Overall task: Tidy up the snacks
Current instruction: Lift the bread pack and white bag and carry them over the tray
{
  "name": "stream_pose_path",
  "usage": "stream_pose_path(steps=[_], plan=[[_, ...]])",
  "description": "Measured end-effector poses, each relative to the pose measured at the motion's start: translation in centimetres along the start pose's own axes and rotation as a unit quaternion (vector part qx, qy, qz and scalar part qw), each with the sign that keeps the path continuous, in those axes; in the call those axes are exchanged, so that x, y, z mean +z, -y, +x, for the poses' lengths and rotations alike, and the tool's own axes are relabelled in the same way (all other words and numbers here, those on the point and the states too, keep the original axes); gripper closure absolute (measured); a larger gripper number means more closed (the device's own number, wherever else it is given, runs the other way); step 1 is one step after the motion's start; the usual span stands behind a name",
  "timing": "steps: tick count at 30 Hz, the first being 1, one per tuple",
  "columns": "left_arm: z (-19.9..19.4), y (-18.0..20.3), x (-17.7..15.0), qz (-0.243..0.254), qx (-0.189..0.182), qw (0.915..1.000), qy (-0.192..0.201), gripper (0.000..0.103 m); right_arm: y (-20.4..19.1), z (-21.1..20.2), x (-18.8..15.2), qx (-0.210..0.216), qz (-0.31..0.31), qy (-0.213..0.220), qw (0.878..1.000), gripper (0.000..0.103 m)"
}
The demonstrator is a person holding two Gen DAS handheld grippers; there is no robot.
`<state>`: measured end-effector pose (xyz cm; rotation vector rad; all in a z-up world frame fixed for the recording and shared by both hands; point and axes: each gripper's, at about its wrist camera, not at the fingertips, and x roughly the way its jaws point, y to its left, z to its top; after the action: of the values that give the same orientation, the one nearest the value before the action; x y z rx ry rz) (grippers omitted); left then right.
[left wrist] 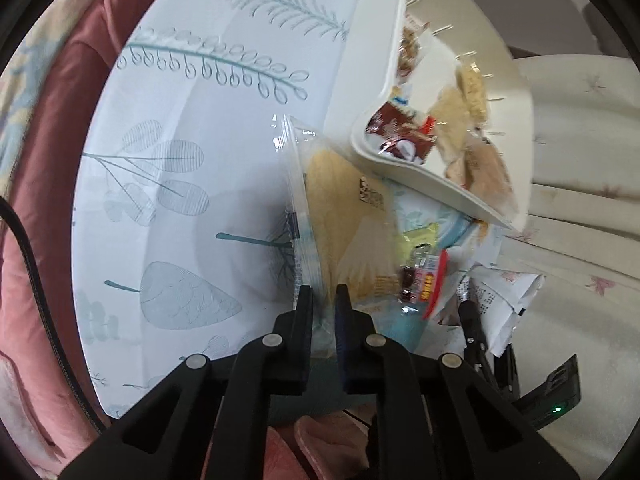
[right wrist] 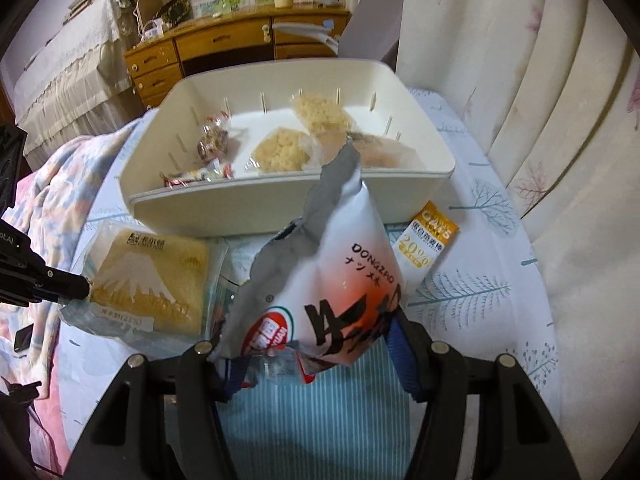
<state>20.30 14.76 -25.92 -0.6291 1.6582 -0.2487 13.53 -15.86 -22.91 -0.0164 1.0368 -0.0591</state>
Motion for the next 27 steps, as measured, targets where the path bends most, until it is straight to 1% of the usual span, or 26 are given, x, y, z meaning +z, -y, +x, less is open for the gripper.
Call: stream_pose_path(steps=[8, 14, 20, 27], plan=[[-4.3, 1.5, -0.5, 0.036, -0.003, 0.999, 0.026, 0.095, -1.9, -2.6, 0.7, 0.01, -0.008, 0.033, 0.999, 0.043], [-8.1, 2.6, -0.7, 0.053, -0.029, 0.9972, 0.046, 0.095, -3.6, -4.4, 1.8, 0.025, -0.024, 0.055, 0.998, 0.043], [-11.4, 5.2, -0.9, 0.087, -0.041, 0.9928, 0.072, 0.095, -5.1, -5.8, 3.1, 0.038, -0.044, 0.077, 0.995, 0.043], [-13.3, 8.4, 0.2, 0.113, -0.044, 0.9882, 0.093, 0.095, -5.8, -6.5, 5.5, 0.051, -0.06, 0.097, 0.992, 0.043]])
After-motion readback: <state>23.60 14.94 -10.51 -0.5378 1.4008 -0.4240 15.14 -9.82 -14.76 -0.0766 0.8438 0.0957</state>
